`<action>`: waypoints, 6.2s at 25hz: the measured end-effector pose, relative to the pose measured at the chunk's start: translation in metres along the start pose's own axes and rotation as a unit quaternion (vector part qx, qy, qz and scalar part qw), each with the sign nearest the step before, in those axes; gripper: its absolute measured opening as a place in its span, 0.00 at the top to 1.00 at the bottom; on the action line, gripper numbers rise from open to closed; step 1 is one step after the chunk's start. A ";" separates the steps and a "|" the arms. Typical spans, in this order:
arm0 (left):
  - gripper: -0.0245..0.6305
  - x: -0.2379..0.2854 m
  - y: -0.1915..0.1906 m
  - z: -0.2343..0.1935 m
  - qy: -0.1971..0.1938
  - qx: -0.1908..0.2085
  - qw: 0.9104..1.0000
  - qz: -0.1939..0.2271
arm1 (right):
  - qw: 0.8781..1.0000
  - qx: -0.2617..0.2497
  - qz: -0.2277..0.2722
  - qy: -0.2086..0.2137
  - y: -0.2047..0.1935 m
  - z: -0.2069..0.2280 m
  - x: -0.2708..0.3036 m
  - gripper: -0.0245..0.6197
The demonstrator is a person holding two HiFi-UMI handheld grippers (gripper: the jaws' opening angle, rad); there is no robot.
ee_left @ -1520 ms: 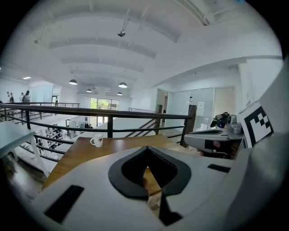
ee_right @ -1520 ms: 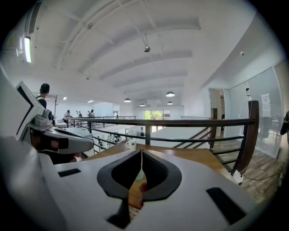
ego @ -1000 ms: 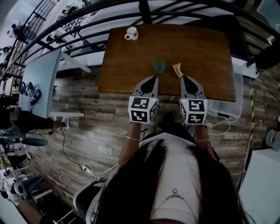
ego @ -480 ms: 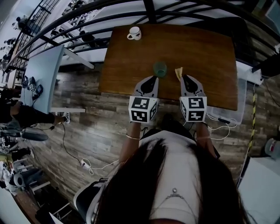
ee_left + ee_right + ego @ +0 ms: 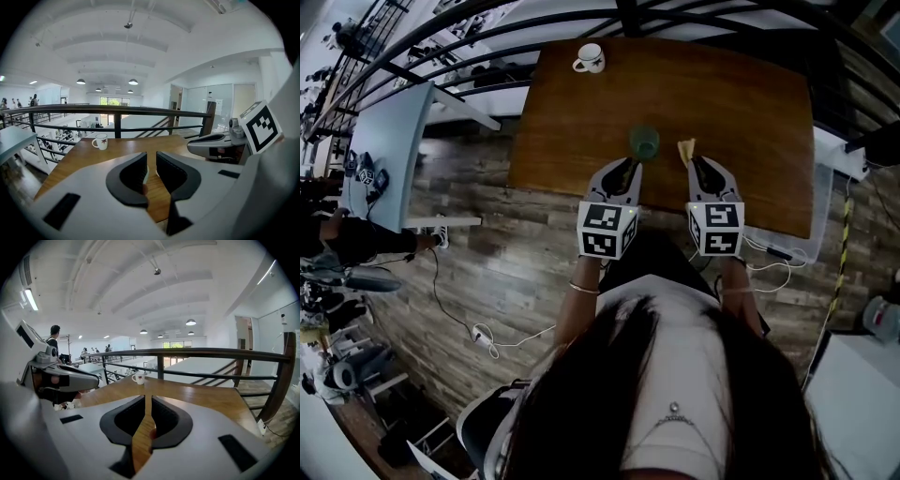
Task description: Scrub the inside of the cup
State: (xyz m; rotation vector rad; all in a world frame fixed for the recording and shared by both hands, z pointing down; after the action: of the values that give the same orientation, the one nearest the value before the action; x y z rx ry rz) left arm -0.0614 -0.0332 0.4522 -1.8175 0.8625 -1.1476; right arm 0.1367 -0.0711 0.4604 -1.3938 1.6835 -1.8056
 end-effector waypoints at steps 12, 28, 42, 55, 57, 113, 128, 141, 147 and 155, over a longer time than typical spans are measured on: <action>0.77 0.017 -0.007 -0.028 -0.004 0.004 1.000 -0.006 | 0.999 0.013 -0.032 -0.001 -0.010 -0.009 0.024 0.78; 0.60 0.066 -0.037 -0.056 -0.036 0.017 0.997 -0.062 | 0.996 0.015 -0.086 -0.006 -0.040 -0.004 0.059 0.66; 0.53 0.107 -0.066 -0.073 -0.047 0.020 0.993 -0.103 | 0.992 0.018 -0.125 0.002 -0.073 0.004 0.093 0.62; 0.48 0.138 -0.093 -0.069 -0.048 0.019 0.991 -0.120 | 0.988 0.021 -0.148 0.022 -0.104 0.014 0.112 0.58; 0.46 0.143 -0.096 -0.068 -0.048 0.020 0.991 -0.122 | 0.988 0.021 -0.152 0.026 -0.106 0.014 0.115 0.58; 0.44 0.184 -0.131 -0.069 -0.014 0.086 0.986 -0.145 | 0.976 0.040 -0.211 0.030 -0.138 0.016 0.136 0.82; 0.44 0.161 -0.103 -0.060 -0.029 0.104 0.987 -0.121 | 0.981 0.038 -0.189 0.021 -0.117 0.011 0.113 0.83; 0.44 0.136 -0.078 -0.048 -0.032 0.128 0.985 -0.108 | 0.986 0.027 -0.164 0.020 -0.092 0.004 0.092 0.83; 0.44 0.125 -0.069 -0.042 -0.033 0.136 0.985 -0.100 | 0.989 0.036 -0.145 0.016 -0.081 0.004 0.080 0.83; 0.44 0.116 -0.054 -0.036 -0.039 0.151 0.984 -0.087 | 0.993 0.037 -0.109 0.020 -0.055 0.003 0.069 0.83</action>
State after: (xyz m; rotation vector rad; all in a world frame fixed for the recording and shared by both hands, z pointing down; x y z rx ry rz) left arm -0.0472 -0.1179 0.5536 -1.6945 0.4623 -1.2342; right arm 0.1271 -0.1109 0.5388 -1.5712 1.5172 -2.0017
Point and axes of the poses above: the fingertips, and each gripper's own axes: x forward along the fingers, z to its right, y out of its top, the point moved 10 cm from there along -x, backward along the fingers, and after that the axes turned 11 degrees about -x, right-handed, at the moved point
